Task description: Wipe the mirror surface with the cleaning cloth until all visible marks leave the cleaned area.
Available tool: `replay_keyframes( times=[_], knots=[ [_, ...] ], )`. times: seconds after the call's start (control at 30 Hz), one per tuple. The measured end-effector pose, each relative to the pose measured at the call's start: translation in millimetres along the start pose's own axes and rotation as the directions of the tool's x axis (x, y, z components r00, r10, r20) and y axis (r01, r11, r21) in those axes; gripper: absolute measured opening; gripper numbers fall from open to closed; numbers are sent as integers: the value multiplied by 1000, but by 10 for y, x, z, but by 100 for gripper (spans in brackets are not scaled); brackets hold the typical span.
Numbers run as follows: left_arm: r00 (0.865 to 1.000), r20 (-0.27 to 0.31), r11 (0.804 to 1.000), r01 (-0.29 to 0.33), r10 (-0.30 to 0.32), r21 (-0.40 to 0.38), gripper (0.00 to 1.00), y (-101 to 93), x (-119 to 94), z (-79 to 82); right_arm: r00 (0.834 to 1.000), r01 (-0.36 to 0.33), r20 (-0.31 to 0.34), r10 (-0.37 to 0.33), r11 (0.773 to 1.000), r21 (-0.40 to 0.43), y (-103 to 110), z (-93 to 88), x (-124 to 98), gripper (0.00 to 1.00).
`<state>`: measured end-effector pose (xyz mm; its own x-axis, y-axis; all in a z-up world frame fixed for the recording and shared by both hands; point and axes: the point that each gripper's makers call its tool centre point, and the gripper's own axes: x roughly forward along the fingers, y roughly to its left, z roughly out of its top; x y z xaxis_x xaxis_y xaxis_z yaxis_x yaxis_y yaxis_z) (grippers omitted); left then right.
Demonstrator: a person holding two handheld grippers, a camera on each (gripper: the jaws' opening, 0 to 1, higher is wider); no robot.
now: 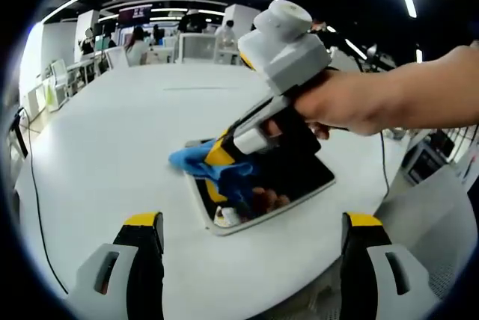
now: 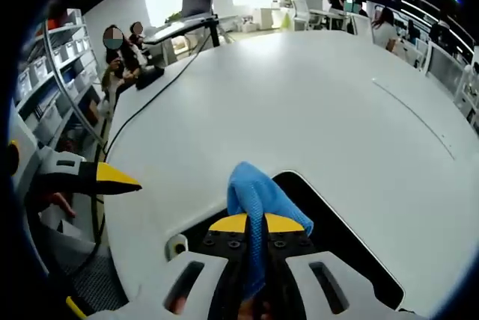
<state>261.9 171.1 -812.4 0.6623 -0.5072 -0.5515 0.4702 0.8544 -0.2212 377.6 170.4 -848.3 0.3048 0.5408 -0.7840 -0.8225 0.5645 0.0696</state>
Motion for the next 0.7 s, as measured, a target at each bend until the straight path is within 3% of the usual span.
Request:
replay_keyframes(
  times=[0.43,0.7],
  knots=[
    [1000,-4,1000,-8,8,-2,99,18,-1,-9,1000,11,-5,-11,1000,-17,-297,179,159,2],
    [1000,-2,1000,-9,9,-3,99,24,8,8,1000,4,-9,-4,1000,-14,-335,173,191,2]
  ],
)
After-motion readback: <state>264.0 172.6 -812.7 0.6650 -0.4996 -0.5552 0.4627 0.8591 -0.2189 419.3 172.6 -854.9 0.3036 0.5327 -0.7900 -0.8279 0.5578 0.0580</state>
